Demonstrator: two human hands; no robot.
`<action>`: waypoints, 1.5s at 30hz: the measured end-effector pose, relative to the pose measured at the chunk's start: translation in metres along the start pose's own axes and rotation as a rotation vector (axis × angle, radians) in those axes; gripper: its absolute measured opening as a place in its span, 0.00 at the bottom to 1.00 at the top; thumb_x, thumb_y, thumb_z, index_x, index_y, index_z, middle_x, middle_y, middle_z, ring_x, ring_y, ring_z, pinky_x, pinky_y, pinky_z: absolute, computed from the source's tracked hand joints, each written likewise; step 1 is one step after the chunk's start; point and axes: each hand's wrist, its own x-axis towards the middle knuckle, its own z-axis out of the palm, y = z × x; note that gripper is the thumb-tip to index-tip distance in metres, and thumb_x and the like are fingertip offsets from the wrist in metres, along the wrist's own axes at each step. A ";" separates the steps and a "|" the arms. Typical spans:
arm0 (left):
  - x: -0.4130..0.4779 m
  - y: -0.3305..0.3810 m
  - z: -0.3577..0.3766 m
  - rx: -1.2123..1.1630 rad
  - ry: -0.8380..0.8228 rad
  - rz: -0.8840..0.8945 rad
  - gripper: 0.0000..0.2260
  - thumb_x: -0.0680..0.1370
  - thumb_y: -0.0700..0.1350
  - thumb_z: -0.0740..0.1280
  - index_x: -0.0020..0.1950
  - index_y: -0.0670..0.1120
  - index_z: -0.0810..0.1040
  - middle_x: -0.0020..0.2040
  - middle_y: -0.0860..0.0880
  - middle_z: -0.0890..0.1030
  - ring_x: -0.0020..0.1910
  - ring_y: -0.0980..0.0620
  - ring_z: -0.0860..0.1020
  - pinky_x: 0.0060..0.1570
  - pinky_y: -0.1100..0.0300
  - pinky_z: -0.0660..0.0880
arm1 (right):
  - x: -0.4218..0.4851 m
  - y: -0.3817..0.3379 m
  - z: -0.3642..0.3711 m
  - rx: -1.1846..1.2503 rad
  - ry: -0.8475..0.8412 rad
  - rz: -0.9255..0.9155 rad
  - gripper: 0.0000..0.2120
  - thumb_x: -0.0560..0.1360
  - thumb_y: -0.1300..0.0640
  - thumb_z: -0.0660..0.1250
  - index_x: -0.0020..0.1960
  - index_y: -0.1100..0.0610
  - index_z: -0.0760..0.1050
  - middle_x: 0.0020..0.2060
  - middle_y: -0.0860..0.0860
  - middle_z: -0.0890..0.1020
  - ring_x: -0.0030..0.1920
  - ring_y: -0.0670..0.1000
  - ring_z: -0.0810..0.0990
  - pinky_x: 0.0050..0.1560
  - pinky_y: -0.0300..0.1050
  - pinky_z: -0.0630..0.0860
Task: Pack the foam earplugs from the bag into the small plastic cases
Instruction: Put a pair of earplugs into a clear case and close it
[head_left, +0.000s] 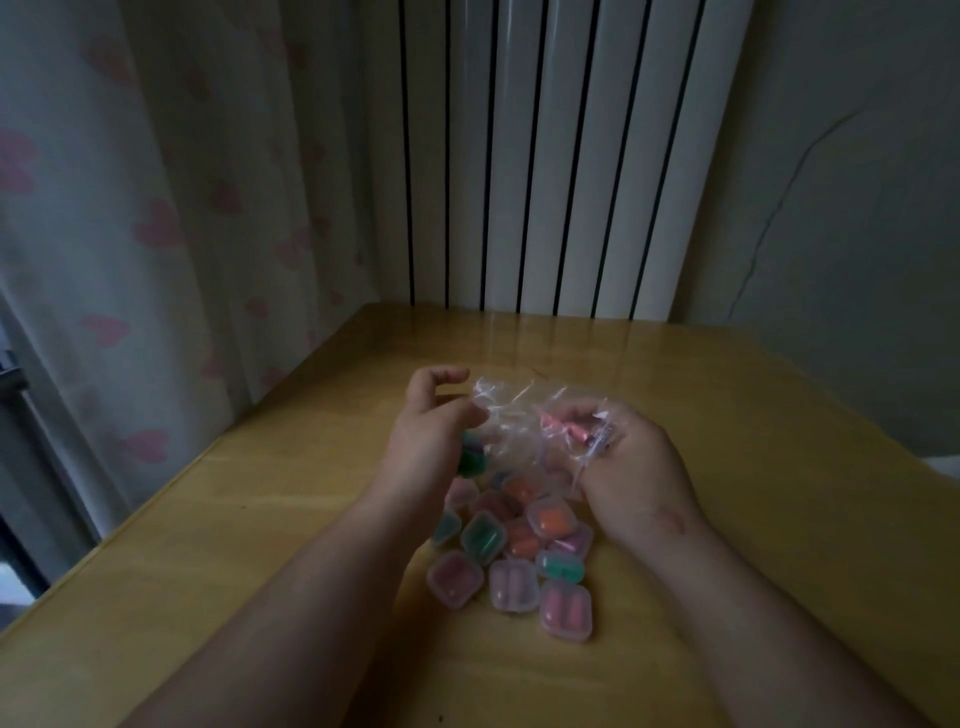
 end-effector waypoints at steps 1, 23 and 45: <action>-0.001 0.001 -0.001 0.065 -0.042 0.070 0.16 0.76 0.35 0.62 0.58 0.54 0.74 0.58 0.46 0.75 0.51 0.44 0.77 0.47 0.48 0.78 | 0.001 0.001 0.000 0.022 0.013 0.006 0.09 0.73 0.61 0.73 0.47 0.46 0.81 0.43 0.46 0.85 0.44 0.48 0.85 0.45 0.53 0.83; 0.022 -0.012 -0.027 0.910 0.416 0.310 0.04 0.78 0.45 0.68 0.50 0.47 0.81 0.44 0.49 0.81 0.42 0.50 0.77 0.38 0.56 0.73 | -0.002 -0.001 -0.008 -0.103 0.112 -0.066 0.04 0.75 0.53 0.70 0.42 0.47 0.78 0.38 0.47 0.84 0.41 0.46 0.83 0.46 0.50 0.82; 0.001 -0.021 0.010 0.977 0.059 0.425 0.10 0.76 0.49 0.68 0.57 0.54 0.80 0.50 0.56 0.75 0.46 0.57 0.74 0.39 0.64 0.67 | 0.017 0.001 -0.040 -0.373 0.079 0.236 0.12 0.72 0.55 0.66 0.34 0.63 0.79 0.29 0.53 0.77 0.34 0.53 0.75 0.35 0.46 0.71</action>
